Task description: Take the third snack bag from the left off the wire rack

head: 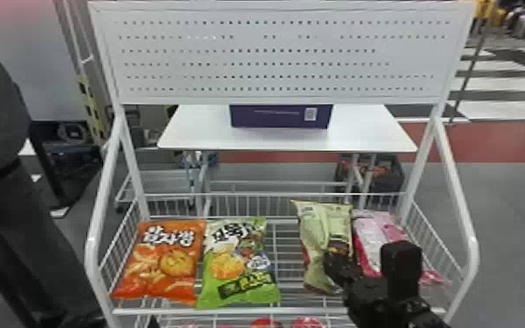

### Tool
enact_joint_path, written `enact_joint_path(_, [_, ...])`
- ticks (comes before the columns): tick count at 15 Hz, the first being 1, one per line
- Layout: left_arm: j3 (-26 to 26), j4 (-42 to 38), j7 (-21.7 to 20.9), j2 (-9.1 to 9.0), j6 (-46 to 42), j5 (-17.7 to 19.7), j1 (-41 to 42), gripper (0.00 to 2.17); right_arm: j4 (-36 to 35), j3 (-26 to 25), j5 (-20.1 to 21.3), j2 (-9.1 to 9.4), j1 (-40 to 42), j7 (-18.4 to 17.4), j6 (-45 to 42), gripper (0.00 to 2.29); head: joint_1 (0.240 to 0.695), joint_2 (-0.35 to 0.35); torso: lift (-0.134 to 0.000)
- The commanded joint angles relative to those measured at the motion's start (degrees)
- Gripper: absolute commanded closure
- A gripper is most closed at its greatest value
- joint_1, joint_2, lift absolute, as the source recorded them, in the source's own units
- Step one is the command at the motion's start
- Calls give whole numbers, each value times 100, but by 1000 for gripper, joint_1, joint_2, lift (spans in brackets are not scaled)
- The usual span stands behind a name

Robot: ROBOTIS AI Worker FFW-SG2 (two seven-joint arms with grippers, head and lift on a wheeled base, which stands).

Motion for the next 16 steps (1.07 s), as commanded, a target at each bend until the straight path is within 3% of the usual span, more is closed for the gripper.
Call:
enact_joint_path(1, [5, -22, 1, 4, -1, 4, 17, 167, -765, -203, -2, -182, 403, -53, -142, 2020, 499, 0, 0])
enact_joint_path(6, [-30, -39, 1, 4, -1, -5, 17, 167, -1741, -766, -327, -595, 1387, 87, -933, 2017, 499, 0, 0])
enact_joint_path(9, [-83, -57, 1, 4, -1, -49, 34, 167, -2242, -1196, -459, -753, 2187, 96, -1601, 2017, 499, 0, 0])
enact_joint_path(11, [-83, -74, 1, 4, -1, -49, 43, 167, -2523, -1486, -679, -806, 2741, 193, -2005, 2017, 499, 0, 0])
enact_joint_path(16, [-92, -83, 1, 4, -1, -57, 43, 167, -2848, -1847, -714, -789, 3875, 193, -2955, 2017, 499, 0, 0])
